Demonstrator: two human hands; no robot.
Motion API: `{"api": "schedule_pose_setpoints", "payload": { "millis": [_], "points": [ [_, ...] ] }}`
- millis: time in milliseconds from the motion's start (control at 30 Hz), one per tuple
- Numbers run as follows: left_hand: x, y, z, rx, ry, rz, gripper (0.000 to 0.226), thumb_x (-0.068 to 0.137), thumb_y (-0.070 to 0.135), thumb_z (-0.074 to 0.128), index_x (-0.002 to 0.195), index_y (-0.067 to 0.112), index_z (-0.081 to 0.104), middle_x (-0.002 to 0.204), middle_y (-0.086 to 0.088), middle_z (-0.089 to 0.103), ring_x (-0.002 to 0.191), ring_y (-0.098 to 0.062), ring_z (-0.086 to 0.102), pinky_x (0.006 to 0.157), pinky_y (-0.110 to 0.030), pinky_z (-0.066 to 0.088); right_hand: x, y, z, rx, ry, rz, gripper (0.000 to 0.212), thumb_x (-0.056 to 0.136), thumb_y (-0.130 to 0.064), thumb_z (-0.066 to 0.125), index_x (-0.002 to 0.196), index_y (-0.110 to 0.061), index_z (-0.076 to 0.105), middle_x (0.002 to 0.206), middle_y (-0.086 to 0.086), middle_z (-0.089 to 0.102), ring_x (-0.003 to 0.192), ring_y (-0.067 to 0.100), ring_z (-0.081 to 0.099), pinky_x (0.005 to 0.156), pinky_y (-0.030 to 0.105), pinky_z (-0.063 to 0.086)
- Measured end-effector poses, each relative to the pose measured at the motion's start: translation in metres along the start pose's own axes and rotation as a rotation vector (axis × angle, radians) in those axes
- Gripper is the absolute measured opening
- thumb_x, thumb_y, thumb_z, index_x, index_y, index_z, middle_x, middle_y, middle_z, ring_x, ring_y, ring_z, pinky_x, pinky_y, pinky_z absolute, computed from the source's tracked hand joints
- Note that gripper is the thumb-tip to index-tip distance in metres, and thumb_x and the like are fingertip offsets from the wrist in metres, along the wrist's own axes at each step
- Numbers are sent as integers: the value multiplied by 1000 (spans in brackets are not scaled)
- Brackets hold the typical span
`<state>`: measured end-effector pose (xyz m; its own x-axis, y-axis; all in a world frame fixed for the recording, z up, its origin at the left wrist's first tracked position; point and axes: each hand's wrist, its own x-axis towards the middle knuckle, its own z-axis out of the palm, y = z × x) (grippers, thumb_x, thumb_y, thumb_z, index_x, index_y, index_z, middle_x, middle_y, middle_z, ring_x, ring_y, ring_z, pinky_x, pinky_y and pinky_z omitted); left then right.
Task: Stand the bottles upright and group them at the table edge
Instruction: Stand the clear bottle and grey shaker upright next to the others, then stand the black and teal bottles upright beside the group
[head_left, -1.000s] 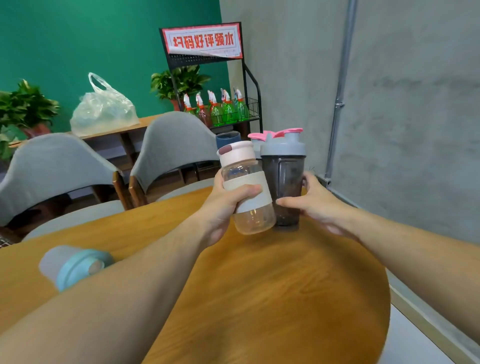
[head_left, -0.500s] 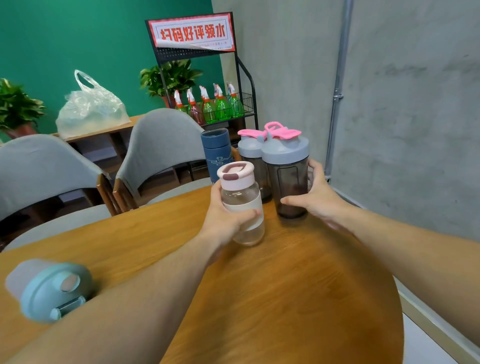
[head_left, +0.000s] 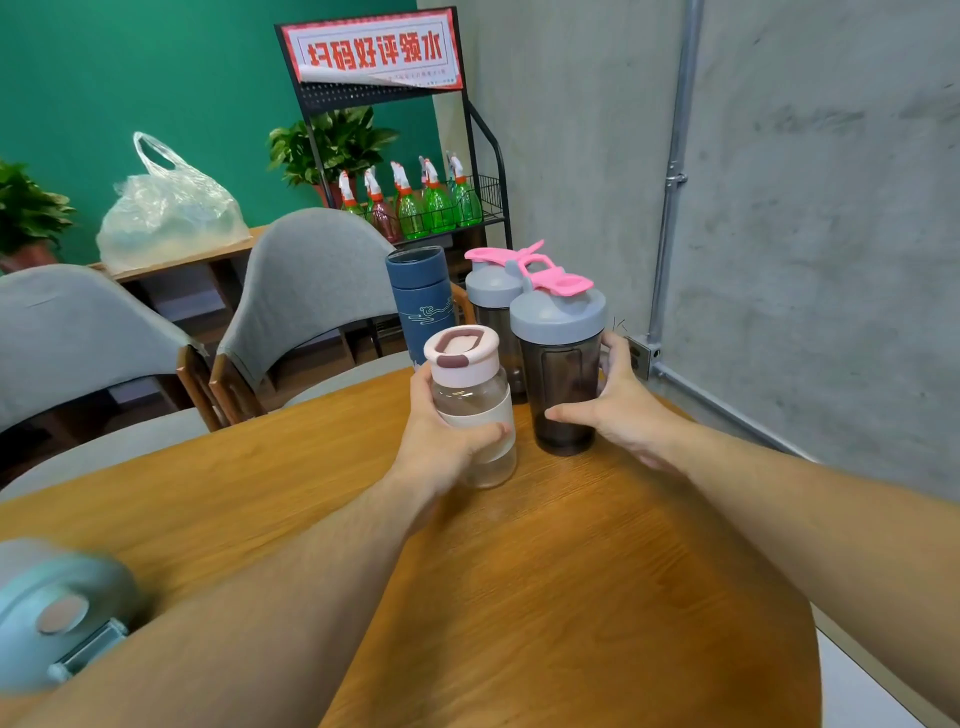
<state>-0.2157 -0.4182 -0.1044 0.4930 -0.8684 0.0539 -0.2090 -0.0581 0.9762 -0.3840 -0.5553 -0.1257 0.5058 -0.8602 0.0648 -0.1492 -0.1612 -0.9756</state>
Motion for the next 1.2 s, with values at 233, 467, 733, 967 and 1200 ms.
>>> {"api": "schedule_pose_setpoints", "payload": {
  "millis": [233, 467, 733, 967, 1200],
  "points": [
    [2, 1, 5, 37, 8, 7, 106, 63, 3, 89, 144, 29, 27, 133, 2, 52, 126, -19, 50, 108, -48, 45, -1, -2, -2, -34, -33, 6, 122, 68, -12, 90, 150, -42, 6, 159, 3, 31, 141, 25, 38, 115, 53, 32],
    [-11, 11, -4, 96, 15, -32, 126, 59, 17, 95, 154, 32, 13, 156, 0, 33, 142, -22, 35, 116, -50, 34, -21, -17, -1, -7, 209, -101, 112, 63, -35, 93, 148, -36, 20, 148, 3, 39, 132, 20, 44, 104, 39, 41],
    [-57, 29, -66, 184, 64, -57, 96, 76, 28, 85, 150, 37, 25, 158, 0, 28, 129, -21, 46, 102, -41, 48, -69, -56, 14, 9, 316, -181, 56, 77, -33, 83, 109, -16, 40, 85, 2, 46, 74, 11, 46, 68, 23, 42],
    [-116, 35, -148, 169, 95, -122, 47, 91, 27, 69, 133, 29, 48, 129, -2, 54, 110, -20, 58, 90, -39, 55, -123, -98, 72, -65, 118, -147, 25, 91, -36, 68, 98, -20, 52, 74, 7, 60, 66, 19, 56, 59, 32, 47],
    [-171, 36, -238, 177, 256, -132, 30, 95, 23, 63, 123, 23, 53, 98, -2, 57, 85, -16, 59, 64, -28, 48, -156, -147, 164, -211, -125, -161, 30, 96, -36, 61, 120, -23, 48, 92, 12, 66, 75, 19, 63, 64, 28, 53]
  ]
}}
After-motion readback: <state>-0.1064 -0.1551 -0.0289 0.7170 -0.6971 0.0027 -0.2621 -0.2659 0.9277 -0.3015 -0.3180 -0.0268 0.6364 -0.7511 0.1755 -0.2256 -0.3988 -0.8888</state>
